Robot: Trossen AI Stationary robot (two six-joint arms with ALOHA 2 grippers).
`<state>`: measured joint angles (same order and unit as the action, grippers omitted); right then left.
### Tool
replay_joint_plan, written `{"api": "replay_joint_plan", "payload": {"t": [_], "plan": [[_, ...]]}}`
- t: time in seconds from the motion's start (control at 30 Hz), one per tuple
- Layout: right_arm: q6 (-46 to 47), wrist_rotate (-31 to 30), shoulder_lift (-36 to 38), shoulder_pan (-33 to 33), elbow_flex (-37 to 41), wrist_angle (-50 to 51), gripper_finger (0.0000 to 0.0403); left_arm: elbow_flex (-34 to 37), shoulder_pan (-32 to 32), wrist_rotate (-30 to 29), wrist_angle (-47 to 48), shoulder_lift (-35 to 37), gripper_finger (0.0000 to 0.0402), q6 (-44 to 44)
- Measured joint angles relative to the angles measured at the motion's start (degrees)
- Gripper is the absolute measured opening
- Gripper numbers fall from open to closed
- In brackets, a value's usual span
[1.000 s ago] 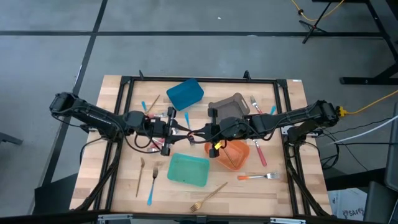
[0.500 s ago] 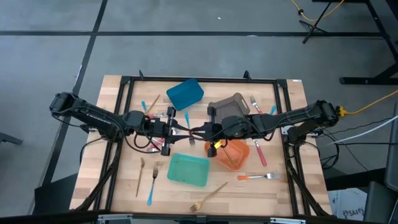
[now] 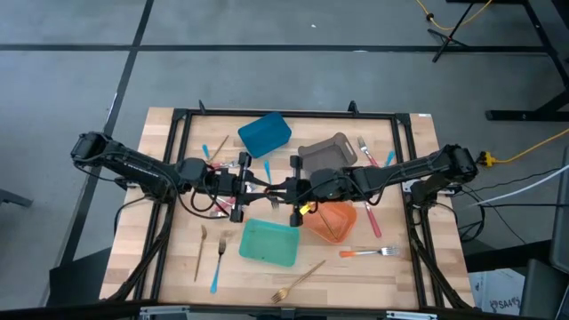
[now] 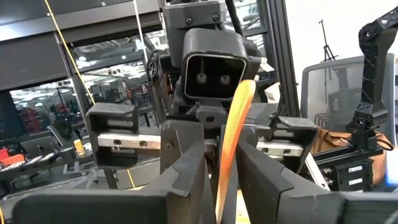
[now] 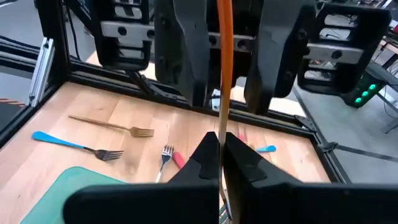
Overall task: Sort silverware by color (type)
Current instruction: Put the orange fork into the green bin
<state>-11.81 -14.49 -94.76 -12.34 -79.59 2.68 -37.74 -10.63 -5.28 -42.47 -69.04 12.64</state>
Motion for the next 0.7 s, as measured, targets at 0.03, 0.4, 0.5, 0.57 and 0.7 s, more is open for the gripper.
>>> {"api": "replay_joint_plan", "payload": {"t": [0.03, 0.4, 0.5, 0.57, 0.7], "plan": [[0.0, 0.0, -0.1, 0.0, 0.0, 0.2, 0.0000, 0.0, 0.0, 0.0, 0.0, 0.0, 0.0083, 0.0], [0.1, 0.0, -0.1, 0.0, 0.0, 0.3, 0.0001, 0.0, 0.0, -0.2, 0.0, 0.0, 0.0010, 0.2], [0.1, 0.0, -0.1, 0.0, 0.0, 0.3, 0.0001, 0.0, 0.0, -0.2, -0.1, 0.0, 0.0007, 0.2], [0.1, 0.0, -0.1, 0.0, 0.0, 0.3, 0.0001, 0.0, 0.0, -0.2, -0.1, 0.0, 0.0007, 0.2], [0.1, 0.0, -0.1, 0.0, 0.0, 0.3, 0.0001, 0.0, 0.0, -0.2, -0.1, 0.0, 0.0005, 0.2]]}}
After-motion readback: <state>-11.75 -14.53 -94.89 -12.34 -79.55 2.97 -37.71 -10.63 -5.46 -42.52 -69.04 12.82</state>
